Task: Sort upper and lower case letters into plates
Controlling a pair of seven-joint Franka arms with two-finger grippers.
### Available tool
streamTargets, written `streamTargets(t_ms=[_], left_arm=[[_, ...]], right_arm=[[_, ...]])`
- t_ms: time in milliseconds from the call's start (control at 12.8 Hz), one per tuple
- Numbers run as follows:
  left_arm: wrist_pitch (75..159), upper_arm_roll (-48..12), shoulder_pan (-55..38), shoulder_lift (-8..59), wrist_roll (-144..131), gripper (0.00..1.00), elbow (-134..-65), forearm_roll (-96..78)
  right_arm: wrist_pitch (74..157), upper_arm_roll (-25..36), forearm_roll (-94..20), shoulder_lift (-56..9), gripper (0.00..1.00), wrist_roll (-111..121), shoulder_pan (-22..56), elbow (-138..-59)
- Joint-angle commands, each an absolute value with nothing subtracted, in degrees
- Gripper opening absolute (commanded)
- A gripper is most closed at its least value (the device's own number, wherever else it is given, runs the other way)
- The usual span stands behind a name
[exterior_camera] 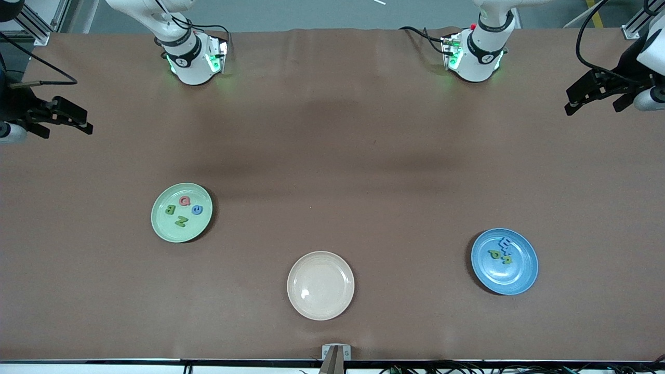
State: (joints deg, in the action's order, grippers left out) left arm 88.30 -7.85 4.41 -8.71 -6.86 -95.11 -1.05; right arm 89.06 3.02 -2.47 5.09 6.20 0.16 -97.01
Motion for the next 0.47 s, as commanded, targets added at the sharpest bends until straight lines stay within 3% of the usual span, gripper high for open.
streamTargets(t_ms=[0, 390], left_arm=[[88.68, -7.73, 4.48, -8.97, -5.80, 1.00, -95.01, -1.67], [88.33, -7.65, 4.75, -8.09, -6.06, 1.00, -92.82, -1.41]], right_arm=[[90.44, 3.16, -1.67, 7.91, 1.00, 5.54, -0.09, -100.46], [90.79, 3.16, -1.50, 8.09, 1.00, 5.80, 0.09, -100.28]])
